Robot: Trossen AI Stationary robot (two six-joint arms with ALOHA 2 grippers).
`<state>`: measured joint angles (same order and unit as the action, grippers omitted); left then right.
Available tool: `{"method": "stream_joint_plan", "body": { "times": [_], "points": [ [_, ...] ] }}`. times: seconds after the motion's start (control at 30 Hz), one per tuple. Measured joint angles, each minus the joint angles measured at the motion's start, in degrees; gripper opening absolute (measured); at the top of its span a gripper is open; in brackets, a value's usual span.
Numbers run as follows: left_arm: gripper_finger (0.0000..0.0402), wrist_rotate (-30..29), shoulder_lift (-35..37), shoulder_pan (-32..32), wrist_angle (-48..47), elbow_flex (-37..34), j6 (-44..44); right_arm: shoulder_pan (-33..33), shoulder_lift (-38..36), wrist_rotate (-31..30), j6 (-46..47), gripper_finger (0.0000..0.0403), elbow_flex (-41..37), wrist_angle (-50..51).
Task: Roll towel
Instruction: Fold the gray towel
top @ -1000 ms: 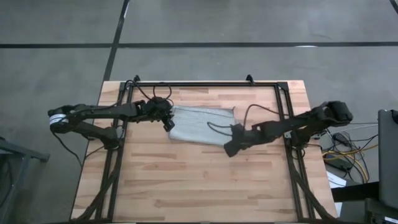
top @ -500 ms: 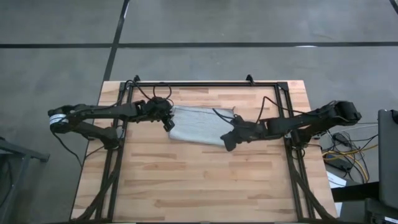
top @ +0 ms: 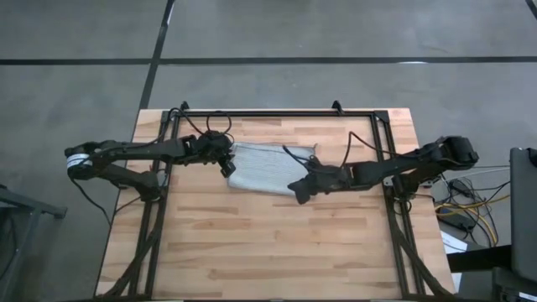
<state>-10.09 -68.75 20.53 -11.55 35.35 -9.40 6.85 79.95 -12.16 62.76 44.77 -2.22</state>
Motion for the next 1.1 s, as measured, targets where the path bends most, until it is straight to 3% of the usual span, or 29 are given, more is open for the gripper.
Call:
{"method": "stream_joint_plan", "body": {
  "times": [0.27,0.4,0.8,0.97,1.1],
  "points": [
    [0.0104,0.0,0.0,0.0,0.0,0.0,-1.7,0.0,0.7,0.0,-5.5,0.0061,0.0,-0.1],
    [0.0104,0.4,0.0,0.0,-0.7,0.0,2.2,0.0,0.4,0.0,-8.1,0.0061,0.0,-0.2],
    [0.0104,13.0,0.0,-5.6,-4.0,0.0,14.2,0.0,0.6,0.0,-13.7,0.0061,0.2,-0.2],
    [0.0104,11.7,0.0,-12.7,-4.0,0.0,27.9,0.3,0.5,0.2,-23.2,0.0061,1.0,-0.3],
    [0.0103,4.0,0.0,-17.8,-6.4,0.0,38.5,0.4,0.4,0.2,-24.0,0.0061,1.6,-0.1]
  ]
}}
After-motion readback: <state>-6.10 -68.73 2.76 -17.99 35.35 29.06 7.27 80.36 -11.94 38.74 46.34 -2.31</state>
